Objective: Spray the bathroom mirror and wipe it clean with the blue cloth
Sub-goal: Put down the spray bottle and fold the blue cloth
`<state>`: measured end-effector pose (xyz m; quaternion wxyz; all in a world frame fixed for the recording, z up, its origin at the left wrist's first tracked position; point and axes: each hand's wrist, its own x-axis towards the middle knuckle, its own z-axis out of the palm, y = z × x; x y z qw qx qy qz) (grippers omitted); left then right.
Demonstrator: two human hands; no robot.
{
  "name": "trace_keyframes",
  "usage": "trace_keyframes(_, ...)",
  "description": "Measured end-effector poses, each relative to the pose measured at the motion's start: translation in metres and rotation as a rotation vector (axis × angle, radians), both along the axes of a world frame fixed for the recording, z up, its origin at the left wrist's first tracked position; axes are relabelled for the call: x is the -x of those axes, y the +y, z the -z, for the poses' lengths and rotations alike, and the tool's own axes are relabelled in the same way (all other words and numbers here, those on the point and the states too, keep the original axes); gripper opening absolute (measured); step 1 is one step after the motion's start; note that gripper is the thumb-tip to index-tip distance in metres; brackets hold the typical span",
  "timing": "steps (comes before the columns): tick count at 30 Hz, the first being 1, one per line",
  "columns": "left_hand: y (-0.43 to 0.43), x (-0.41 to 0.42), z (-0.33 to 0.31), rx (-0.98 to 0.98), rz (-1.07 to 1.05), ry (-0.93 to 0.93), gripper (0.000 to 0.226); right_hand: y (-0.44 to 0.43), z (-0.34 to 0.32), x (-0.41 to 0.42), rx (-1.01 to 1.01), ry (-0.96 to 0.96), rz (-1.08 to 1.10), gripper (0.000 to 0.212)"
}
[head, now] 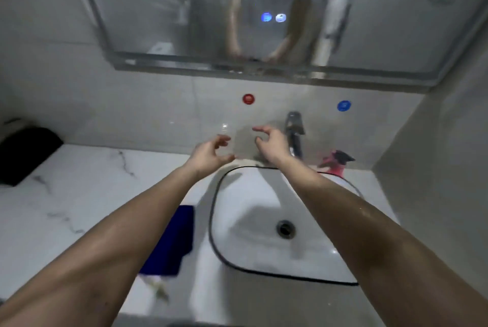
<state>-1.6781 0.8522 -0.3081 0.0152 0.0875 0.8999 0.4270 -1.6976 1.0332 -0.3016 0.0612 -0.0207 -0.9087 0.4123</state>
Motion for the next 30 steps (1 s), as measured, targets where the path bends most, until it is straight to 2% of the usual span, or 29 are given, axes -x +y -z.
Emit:
trace_keyframes(6,-0.146,-0.049,-0.003,0.076,-0.160,-0.049,0.060,-0.152,0.020,-0.033,-0.047,-0.051,-0.275,0.042)
trace_keyframes(11,-0.216,-0.083,0.016,0.052,-0.265,-0.102,0.061,-0.229,0.045,-0.047,-0.128,-0.094,-0.448,0.052)
trace_keyframes(14,-0.233,-0.098,0.049,0.076,-0.268,-0.164,0.062,-0.246,0.083,-0.050,-0.157,-0.146,-0.487,0.058)
trace_keyframes(21,-0.239,-0.090,0.138,0.126,-0.188,-0.413,0.063,-0.237,0.172,-0.032,-0.269,-0.408,-0.504,0.058)
trace_keyframes(26,-0.243,-0.059,0.168,0.138,-0.227,-0.467,0.064,-0.236,0.212,-0.014,-0.273,-0.479,-0.457,0.058)
trace_keyframes(30,-0.239,-0.045,0.197,0.223,-0.110,-0.495,0.059,-0.248,0.242,-0.013,-0.316,-0.577,-0.547,0.060)
